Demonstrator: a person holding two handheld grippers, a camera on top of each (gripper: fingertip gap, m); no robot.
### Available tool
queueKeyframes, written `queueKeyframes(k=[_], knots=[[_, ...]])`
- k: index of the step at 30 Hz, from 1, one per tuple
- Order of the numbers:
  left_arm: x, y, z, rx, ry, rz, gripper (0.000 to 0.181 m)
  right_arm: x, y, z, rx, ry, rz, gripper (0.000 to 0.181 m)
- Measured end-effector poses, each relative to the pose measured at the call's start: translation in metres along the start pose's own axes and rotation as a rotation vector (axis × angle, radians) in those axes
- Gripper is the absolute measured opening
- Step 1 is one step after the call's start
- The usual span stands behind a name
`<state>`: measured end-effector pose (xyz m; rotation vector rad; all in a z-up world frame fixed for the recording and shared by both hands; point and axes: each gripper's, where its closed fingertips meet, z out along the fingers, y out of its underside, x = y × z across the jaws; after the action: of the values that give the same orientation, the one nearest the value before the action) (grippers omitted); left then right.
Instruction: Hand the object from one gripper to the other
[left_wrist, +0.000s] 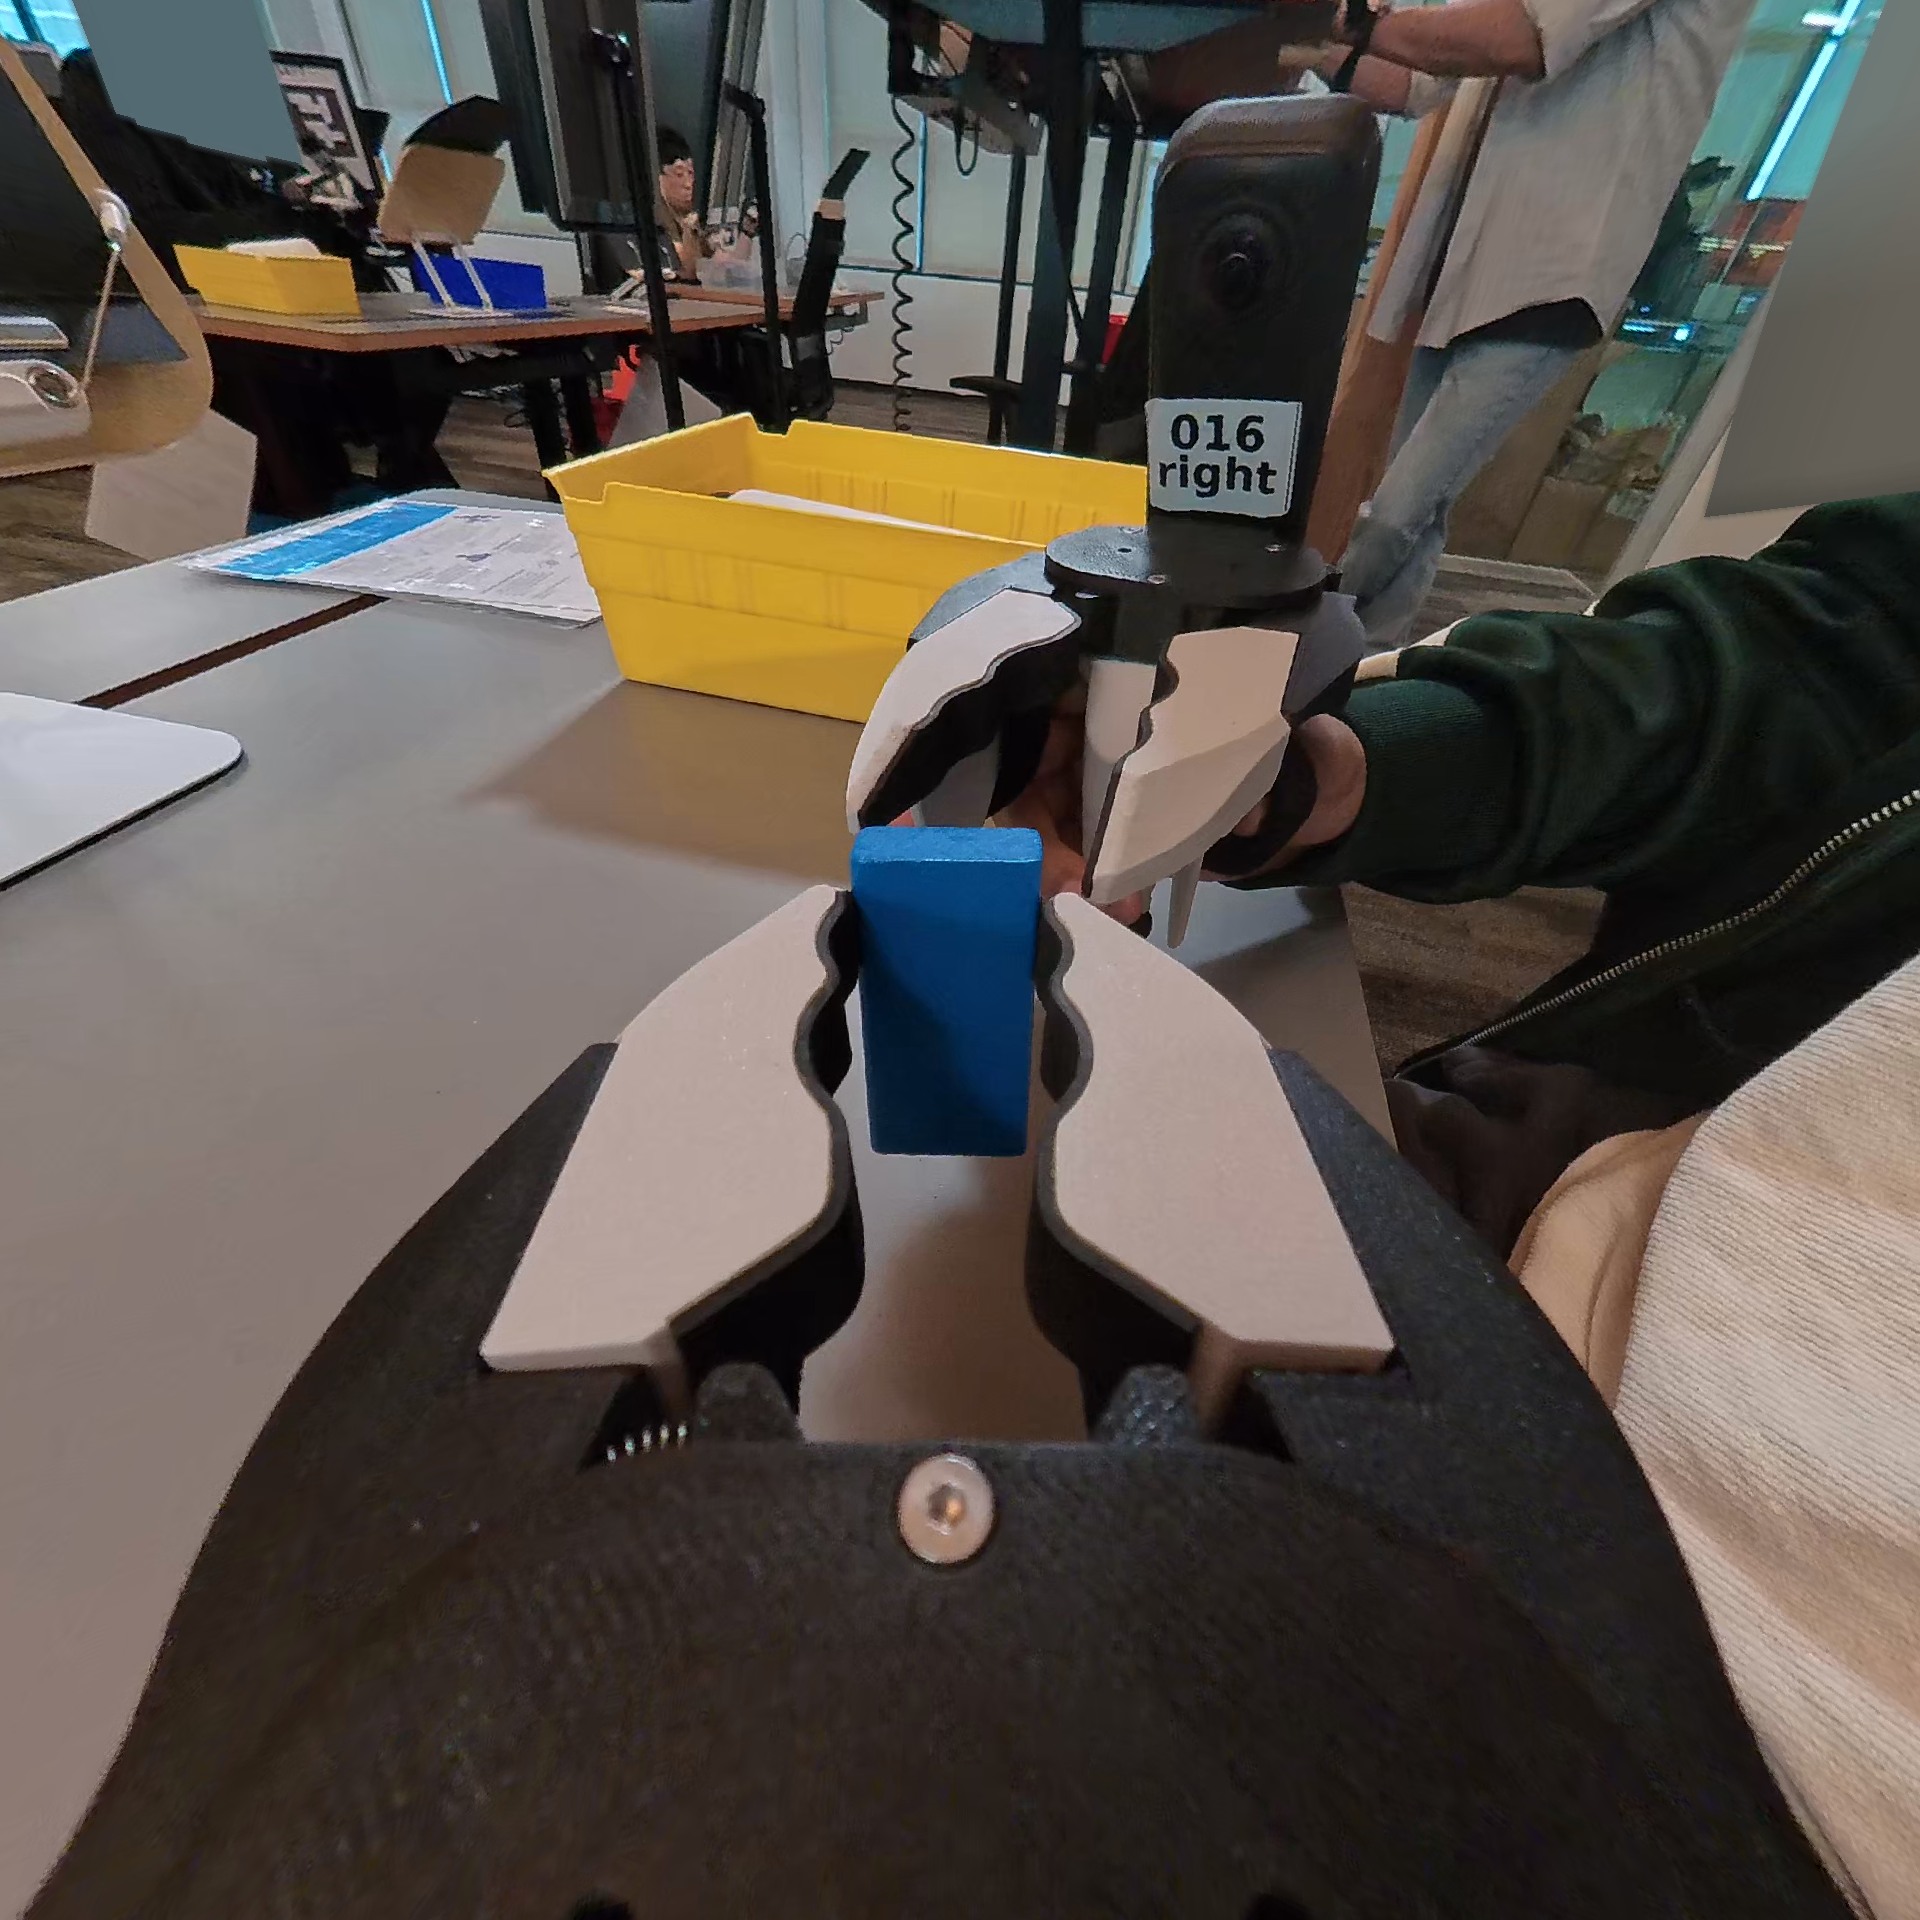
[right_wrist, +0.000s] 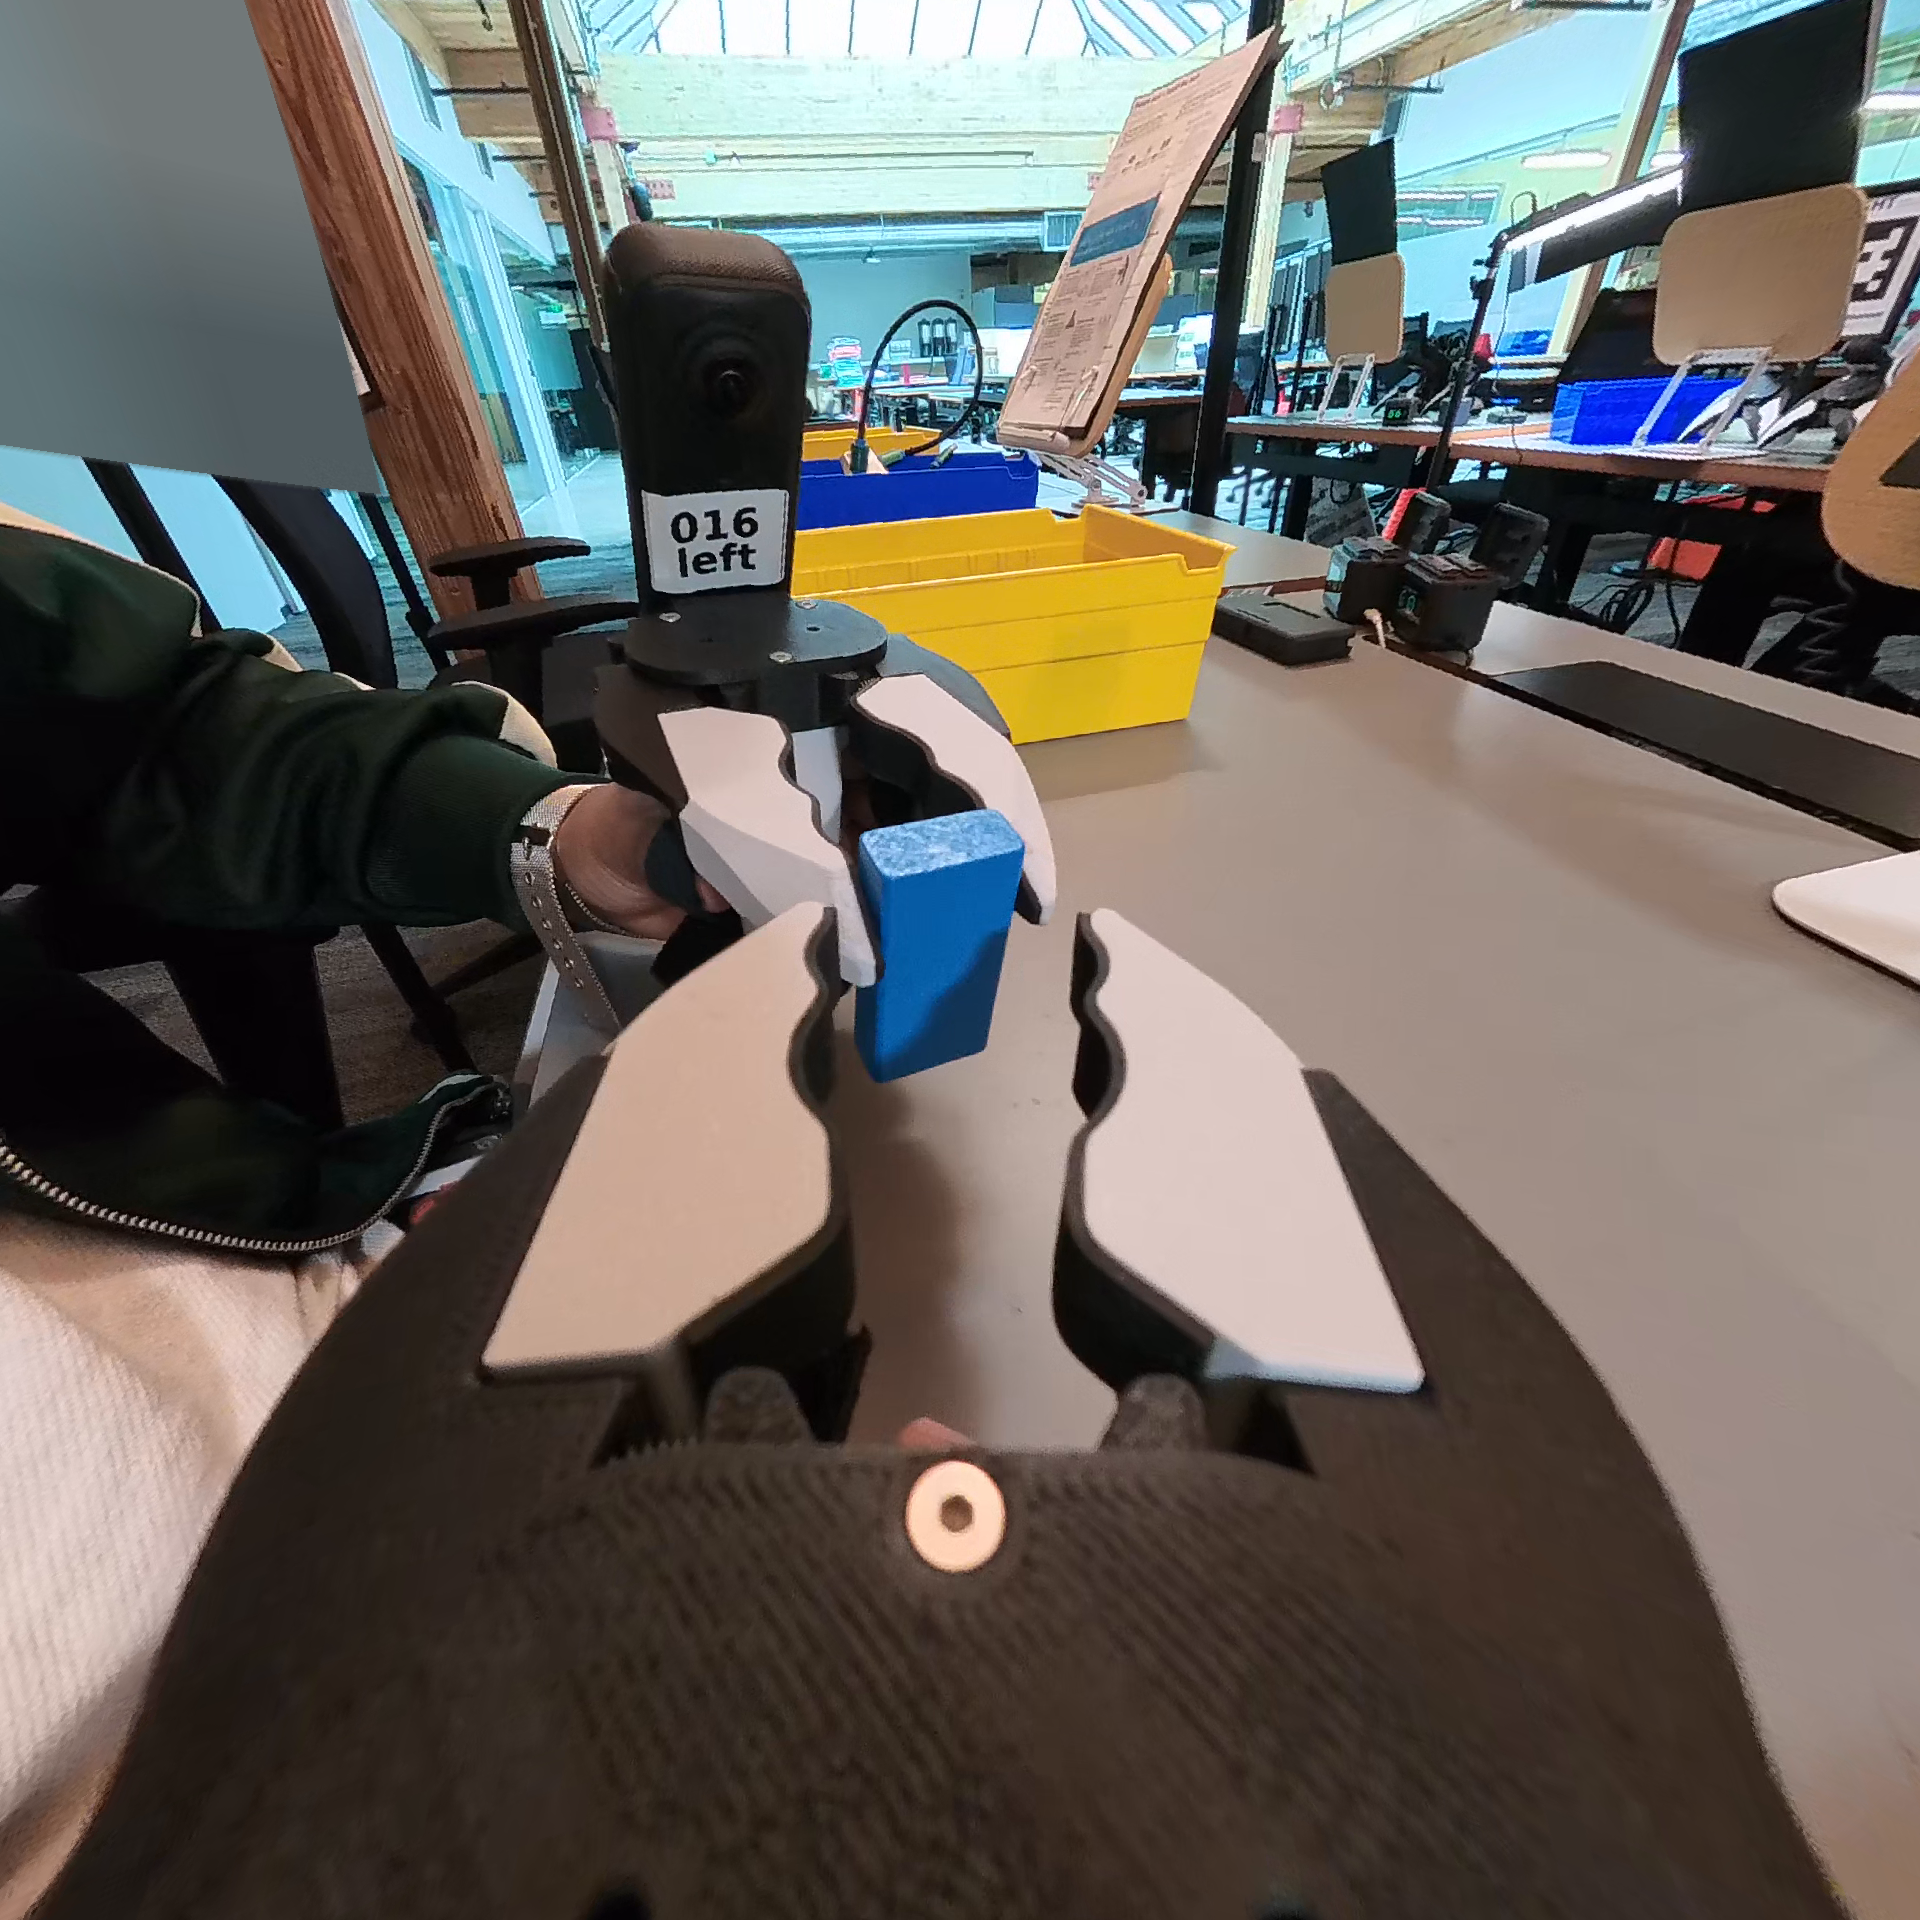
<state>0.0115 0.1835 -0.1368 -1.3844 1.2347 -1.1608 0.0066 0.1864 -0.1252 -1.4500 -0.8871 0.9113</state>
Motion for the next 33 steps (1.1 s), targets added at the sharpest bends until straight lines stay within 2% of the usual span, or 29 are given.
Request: queueKeyframes(k=[33], knots=[[0.0041,0.0046,0.005,-0.019,0.023,-0.01,0.034,0.0044,0.0004,0.0,0.006,0.025,0.015,0.045]])
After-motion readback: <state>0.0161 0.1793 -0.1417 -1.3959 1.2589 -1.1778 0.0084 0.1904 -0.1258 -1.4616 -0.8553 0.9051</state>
